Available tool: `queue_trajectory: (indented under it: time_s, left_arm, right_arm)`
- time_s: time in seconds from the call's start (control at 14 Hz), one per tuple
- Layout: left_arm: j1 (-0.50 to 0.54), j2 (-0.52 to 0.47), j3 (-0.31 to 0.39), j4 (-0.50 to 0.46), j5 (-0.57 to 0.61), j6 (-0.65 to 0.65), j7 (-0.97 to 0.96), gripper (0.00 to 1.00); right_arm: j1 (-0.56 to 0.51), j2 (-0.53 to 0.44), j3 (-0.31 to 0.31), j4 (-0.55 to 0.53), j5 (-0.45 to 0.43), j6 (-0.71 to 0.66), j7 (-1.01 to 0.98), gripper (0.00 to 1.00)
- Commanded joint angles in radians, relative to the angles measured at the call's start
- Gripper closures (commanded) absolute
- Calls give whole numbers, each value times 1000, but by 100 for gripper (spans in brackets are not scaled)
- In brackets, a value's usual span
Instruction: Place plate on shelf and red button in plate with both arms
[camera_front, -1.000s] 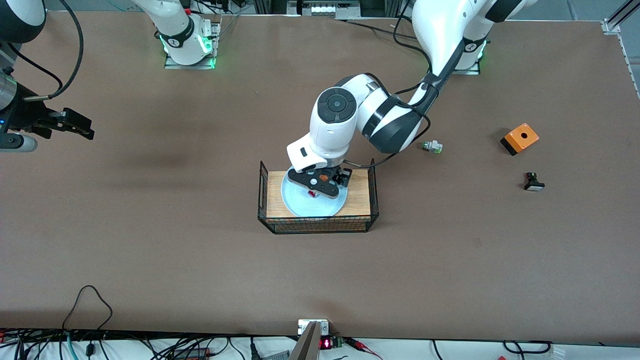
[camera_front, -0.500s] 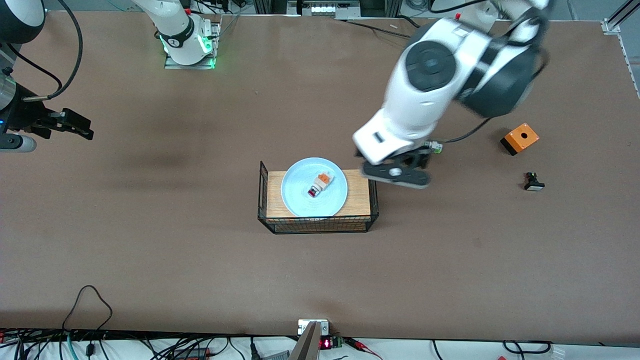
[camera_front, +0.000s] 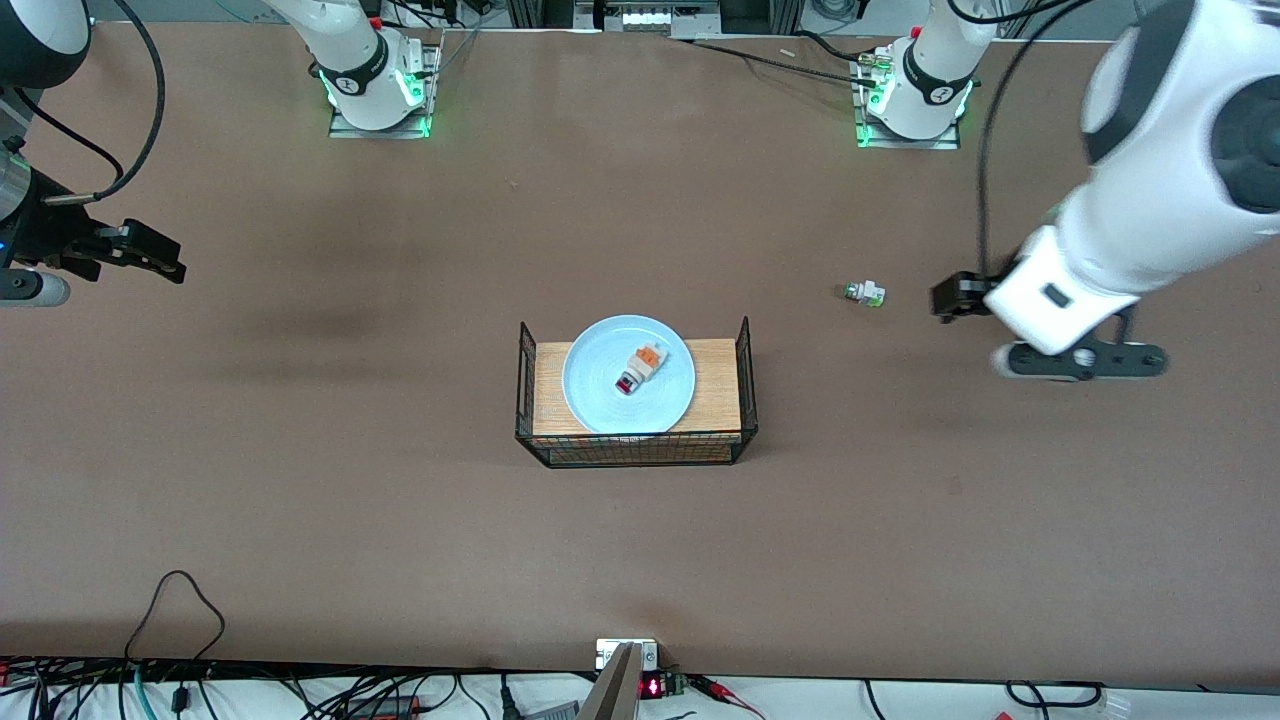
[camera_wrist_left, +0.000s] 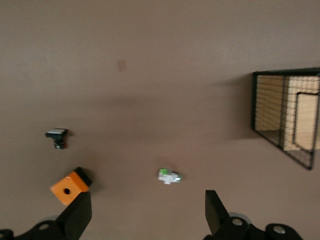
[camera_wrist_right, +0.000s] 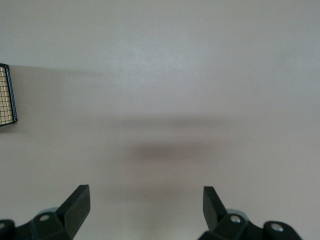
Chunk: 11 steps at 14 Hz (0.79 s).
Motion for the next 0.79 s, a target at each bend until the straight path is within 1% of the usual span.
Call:
queue_trajectory:
  time_s: [0.0,0.07,0.14,0.21,0.29,0.36,0.5,0.71]
  left_arm:
    - [-3,-173,126,-256,-76,120,162,0]
    - [5,-251,141,-392,-87,215,168,0]
    - [8,-323,158,-491,-85,280,171,0]
    - [8,-368,163,-539,-85,296,170,0]
    - [3,-382,163,-556,-84,294,162,0]
    - [-4,-382,178,-556,-84,284,170,0]
    - [-29,-374,204,-541,-73,256,173,0]
    - [-18,-351,208,-489,-73,222,173,0]
  right_arm:
    - [-4,-2,0,7,0,-7,-13,0]
    - [-4,-2,0,7,0,-7,-13,0]
    - [-4,-5,0,7,0,-8,-12,0]
    - [-4,-6,0,7,0,-10,-12,0]
    - [-4,-6,0,7,0,-19,-12,0]
    - [-4,-6,1,7,0,-25,-13,0]
    - [-4,-8,0,7,2,-27,-13,0]
    - [-2,-8,1,6,2,-28,-12,0]
